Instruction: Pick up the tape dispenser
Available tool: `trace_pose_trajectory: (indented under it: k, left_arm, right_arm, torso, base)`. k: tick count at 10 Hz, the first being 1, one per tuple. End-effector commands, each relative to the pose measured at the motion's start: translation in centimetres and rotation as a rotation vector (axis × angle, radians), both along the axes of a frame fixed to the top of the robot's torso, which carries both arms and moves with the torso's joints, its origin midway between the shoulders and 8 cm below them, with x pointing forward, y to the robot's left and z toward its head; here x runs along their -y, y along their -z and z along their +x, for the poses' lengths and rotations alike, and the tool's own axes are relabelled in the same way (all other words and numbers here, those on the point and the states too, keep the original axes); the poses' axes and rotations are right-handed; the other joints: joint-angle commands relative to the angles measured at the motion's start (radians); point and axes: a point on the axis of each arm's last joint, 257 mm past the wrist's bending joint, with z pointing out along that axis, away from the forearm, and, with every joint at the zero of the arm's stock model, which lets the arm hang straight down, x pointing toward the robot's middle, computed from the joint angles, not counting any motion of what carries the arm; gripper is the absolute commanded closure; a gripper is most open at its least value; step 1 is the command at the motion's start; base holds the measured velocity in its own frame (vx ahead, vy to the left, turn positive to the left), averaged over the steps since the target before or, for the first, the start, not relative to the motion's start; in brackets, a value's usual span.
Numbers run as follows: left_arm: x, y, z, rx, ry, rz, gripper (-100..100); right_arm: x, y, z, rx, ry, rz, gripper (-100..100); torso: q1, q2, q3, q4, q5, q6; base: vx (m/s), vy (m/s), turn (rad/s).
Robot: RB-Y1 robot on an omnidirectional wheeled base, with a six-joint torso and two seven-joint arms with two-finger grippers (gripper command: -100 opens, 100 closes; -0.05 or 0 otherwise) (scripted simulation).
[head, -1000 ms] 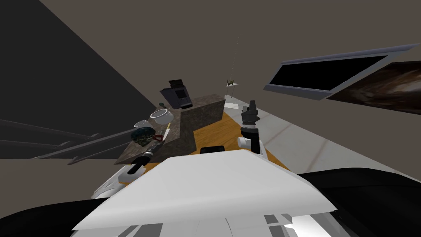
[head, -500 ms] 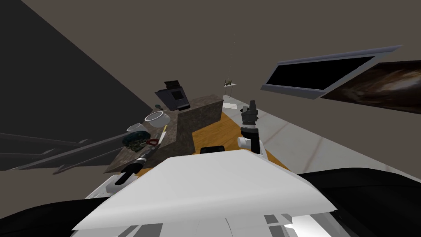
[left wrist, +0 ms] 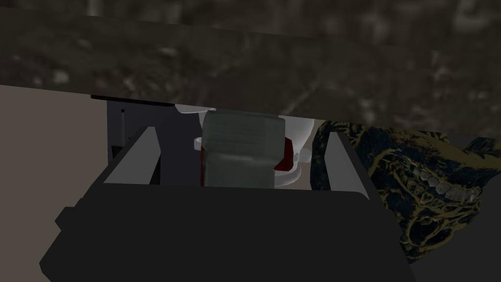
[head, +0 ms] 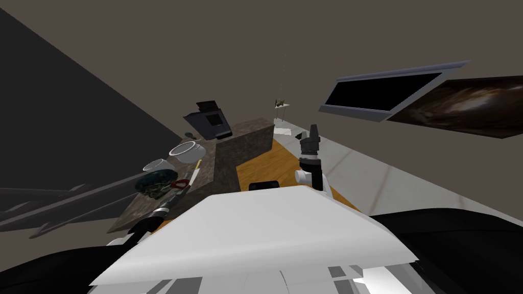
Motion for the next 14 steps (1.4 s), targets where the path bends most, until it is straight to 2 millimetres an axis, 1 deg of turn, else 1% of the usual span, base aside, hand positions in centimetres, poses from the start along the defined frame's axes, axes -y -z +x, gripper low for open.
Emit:
trace_pose_trajectory:
  k: [1,2,3,4,5,7,8,12,13,14]
  left_arm:
    - [-2.1,-1.1,-3.0,0.004,-0.041,0.023,-100]
    - [-2.2,-1.2,-3.4,0.008,-0.037,0.022,-100]
    - [-1.9,-1.4,-3.3,0.02,-0.022,0.019,-100]
    - [-3.7,-2.3,-5.9,0.019,-0.066,0.046,-100]
    - [-3.5,-2.6,-6.4,0.031,-0.053,0.045,-100]
    - [-3.5,-2.6,-6.2,0.032,-0.05,0.044,-100]
    - [-3.4,-2.6,-6.2,0.034,-0.048,0.044,100]
    - [-3.5,-2.7,-6.3,0.032,-0.05,0.046,100]
    - [-3.5,-2.7,-6.3,0.033,-0.05,0.046,0]
    - [-2.0,-1.4,-3.9,0.022,-0.02,0.019,100]
  right_arm:
    - [0.0,0.0,0.0,0.0,0.0,0.0,0]
    - [0.0,0.0,0.0,0.0,0.0,0.0,0]
    - [0.0,0.0,0.0,0.0,0.0,0.0,0]
    - [0.0,0.0,0.0,0.0,0.0,0.0,0]
    - [0.0,0.0,0.0,0.0,0.0,0.0,0]
    - [0.0,0.0,0.0,0.0,0.0,0.0,0]
    - [0.0,0.0,0.0,0.0,0.0,0.0,0]
    - [0.0,0.0,0.0,0.0,0.0,0.0,0]
    - [0.0,0.0,0.0,0.0,0.0,0.0,0]
    - [0.0,0.0,0.0,0.0,0.0,0.0,0]
  torso:
    - [0.0,0.0,0.0,0.0,0.0,0.0]
    - [-0.001,-0.002,-0.001,0.0,0.0,0.001]
    - [-0.001,-0.001,-0.001,0.0,0.0,0.0]
    - [0.001,0.001,0.001,0.0,0.0,0.0]
    - [-0.001,0.001,0.0,0.0,0.0,0.001]
    - [0.001,0.002,0.001,0.0,0.0,0.0]
    - [0.002,0.003,0.002,0.001,0.001,0.0]
    - [0.002,0.004,0.002,0.001,0.002,0.001]
    - [0.002,0.004,0.002,0.001,0.002,0.001]
    - [0.002,0.004,0.002,0.001,0.002,0.001]
  base:
    - [0.1,-0.062,-0.135]
    - [0.083,-0.052,-0.064]
    - [0.026,-0.024,0.008]
    - [0.057,-0.057,-0.136]
    - [0.065,-0.048,-0.086]
    - [0.02,-0.008,0.005]
    - [0.0,0.0,0.0]
    - [0.0,0.001,0.002]
    - [0.0,0.0,0.0]
    - [-0.062,0.045,0.157]
